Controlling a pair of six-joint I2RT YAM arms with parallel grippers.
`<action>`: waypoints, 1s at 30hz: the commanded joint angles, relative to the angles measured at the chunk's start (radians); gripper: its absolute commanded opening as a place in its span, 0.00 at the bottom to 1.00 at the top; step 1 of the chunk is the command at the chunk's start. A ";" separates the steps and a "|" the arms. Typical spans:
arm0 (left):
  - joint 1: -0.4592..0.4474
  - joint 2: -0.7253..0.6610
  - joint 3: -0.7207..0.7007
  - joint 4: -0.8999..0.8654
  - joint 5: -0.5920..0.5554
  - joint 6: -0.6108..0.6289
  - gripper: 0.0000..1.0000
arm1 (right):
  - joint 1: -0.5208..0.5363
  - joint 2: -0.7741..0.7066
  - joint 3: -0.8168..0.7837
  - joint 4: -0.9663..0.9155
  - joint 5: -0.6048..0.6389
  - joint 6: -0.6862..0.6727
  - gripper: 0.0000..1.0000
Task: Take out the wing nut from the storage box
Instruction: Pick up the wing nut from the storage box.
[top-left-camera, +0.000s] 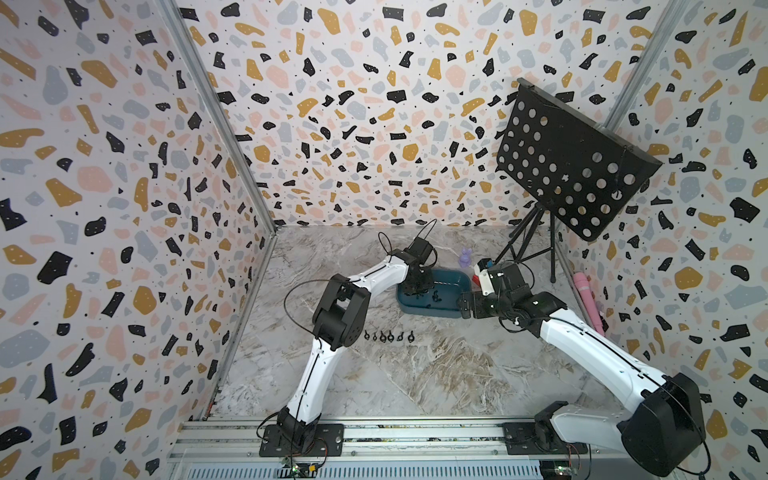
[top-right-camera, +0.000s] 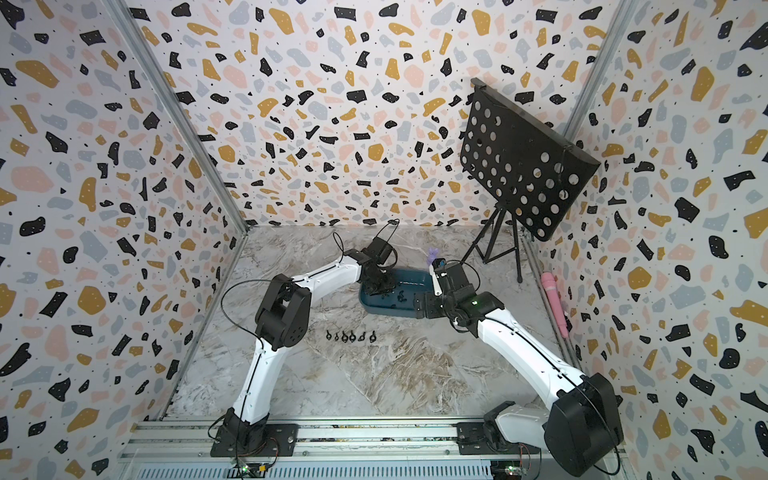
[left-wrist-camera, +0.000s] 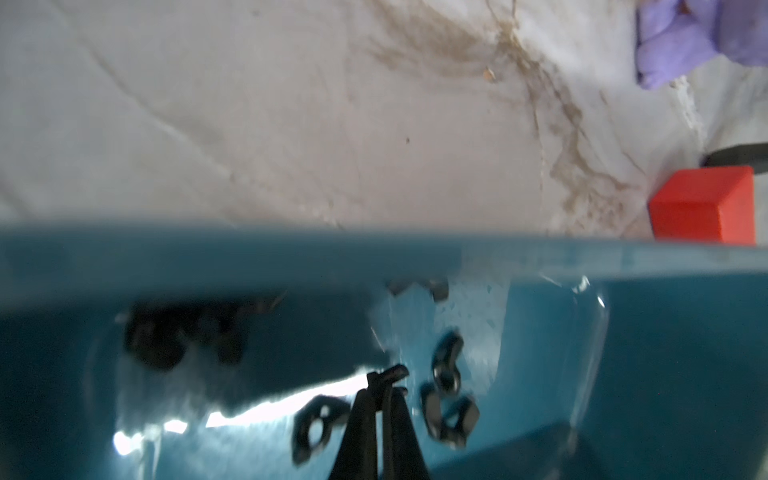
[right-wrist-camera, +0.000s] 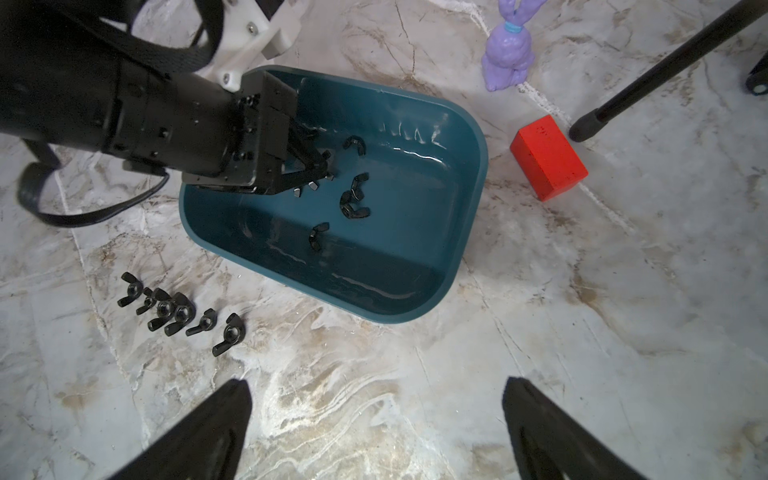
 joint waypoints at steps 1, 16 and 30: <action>-0.002 -0.101 -0.064 0.104 0.053 0.021 0.00 | -0.004 -0.021 0.024 -0.005 -0.021 0.000 1.00; 0.033 -0.404 -0.438 0.407 0.295 0.009 0.00 | -0.004 0.068 0.114 0.087 -0.288 0.034 0.66; 0.063 -0.520 -0.606 0.625 0.393 -0.195 0.00 | -0.015 0.166 0.136 0.215 -0.415 0.145 0.34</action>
